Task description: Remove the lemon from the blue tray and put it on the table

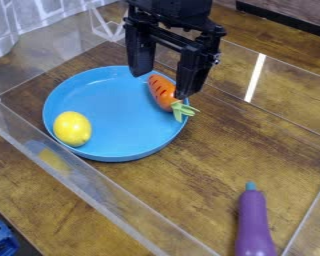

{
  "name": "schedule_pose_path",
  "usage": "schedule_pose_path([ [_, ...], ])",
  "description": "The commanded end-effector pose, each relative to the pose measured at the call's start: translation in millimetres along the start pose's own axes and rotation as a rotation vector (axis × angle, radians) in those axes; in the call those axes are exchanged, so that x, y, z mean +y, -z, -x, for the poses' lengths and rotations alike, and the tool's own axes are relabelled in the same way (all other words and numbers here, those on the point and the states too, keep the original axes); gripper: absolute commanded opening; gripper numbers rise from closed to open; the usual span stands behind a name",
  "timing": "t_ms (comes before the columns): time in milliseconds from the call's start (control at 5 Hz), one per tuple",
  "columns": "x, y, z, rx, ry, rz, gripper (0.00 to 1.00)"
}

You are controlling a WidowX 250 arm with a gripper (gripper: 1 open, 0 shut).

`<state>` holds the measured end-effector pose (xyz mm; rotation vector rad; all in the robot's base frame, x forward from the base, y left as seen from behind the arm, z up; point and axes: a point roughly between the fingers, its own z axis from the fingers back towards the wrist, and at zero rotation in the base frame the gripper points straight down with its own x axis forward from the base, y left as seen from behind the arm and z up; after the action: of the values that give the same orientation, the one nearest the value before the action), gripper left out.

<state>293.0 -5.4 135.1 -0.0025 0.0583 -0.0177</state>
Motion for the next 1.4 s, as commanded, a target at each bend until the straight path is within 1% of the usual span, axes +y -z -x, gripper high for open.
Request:
schedule_pose_path([
  [0, 0, 5.1, 1.2, 0.015, 0.018, 0.001, 1.00],
  [600, 2, 19.6, 5.6, 0.061, 0.086, 0.001, 1.00],
  [1200, 9, 31.1, 12.7, 0.109, 0.193, 0.000, 1.00],
])
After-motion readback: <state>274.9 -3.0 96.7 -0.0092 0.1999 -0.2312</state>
